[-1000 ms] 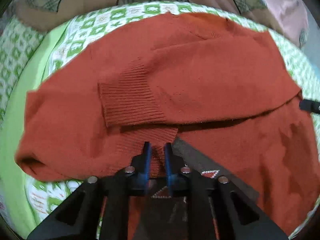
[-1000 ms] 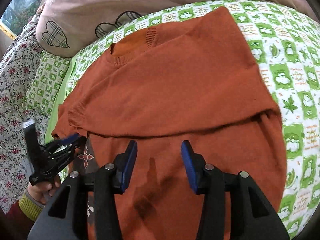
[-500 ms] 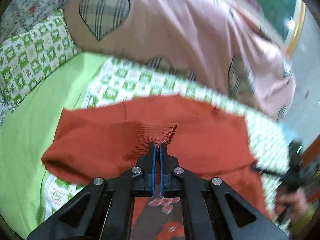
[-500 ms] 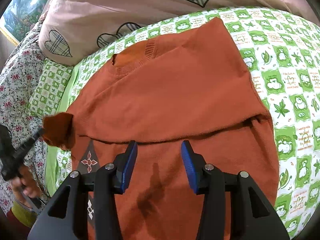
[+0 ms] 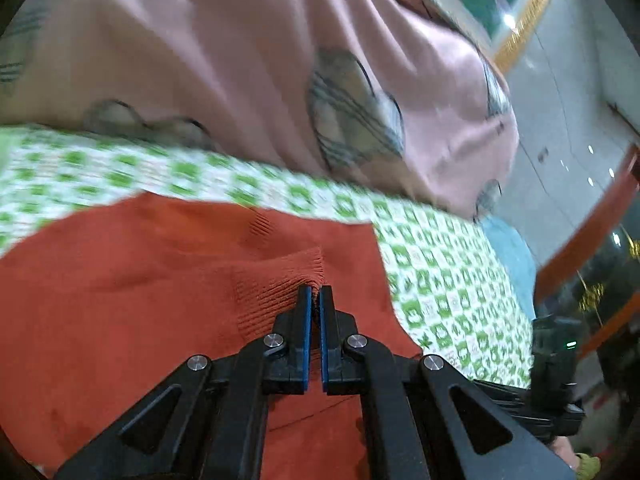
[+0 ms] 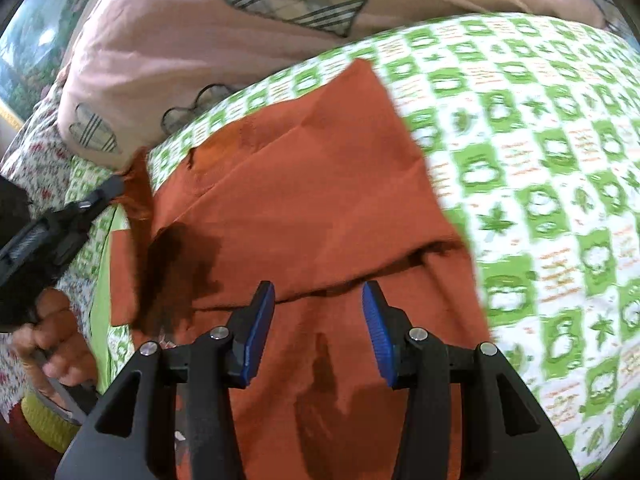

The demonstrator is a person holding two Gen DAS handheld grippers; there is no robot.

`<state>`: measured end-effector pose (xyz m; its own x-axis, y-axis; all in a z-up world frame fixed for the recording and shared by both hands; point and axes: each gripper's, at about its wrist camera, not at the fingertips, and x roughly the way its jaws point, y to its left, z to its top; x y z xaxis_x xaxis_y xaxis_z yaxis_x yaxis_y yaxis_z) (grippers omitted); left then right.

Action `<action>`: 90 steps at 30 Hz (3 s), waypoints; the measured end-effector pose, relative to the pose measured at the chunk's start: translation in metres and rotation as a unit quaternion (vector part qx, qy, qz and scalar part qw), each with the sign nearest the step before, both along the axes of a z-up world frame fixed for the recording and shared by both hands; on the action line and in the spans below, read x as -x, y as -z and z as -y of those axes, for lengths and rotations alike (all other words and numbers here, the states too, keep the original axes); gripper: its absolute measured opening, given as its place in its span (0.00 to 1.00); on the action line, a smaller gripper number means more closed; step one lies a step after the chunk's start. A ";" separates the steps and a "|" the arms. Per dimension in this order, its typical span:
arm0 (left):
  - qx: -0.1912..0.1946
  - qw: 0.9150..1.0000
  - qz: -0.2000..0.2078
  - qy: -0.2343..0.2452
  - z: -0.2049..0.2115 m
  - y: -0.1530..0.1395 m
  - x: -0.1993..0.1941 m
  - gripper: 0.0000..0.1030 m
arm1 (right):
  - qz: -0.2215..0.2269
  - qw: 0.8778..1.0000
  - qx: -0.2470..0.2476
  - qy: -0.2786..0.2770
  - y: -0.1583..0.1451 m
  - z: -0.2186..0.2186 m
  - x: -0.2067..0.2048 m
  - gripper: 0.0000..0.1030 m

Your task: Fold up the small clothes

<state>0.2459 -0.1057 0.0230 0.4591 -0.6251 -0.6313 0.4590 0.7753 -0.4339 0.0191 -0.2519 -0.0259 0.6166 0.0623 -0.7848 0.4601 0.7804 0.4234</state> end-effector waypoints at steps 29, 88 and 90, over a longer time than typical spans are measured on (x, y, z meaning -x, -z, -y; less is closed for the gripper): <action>-0.160 0.949 -0.106 -0.252 -0.224 0.082 0.085 0.36 | -0.032 0.996 -0.002 -0.083 0.055 -0.011 -0.125 0.24; -0.129 0.963 -0.112 -0.209 -0.210 0.098 0.010 0.20 | -0.081 0.994 0.066 -0.045 0.054 0.014 -0.100 0.05; -0.135 0.963 -0.110 -0.207 -0.213 0.092 0.023 0.22 | -0.081 0.993 0.082 -0.036 0.044 0.015 -0.089 0.09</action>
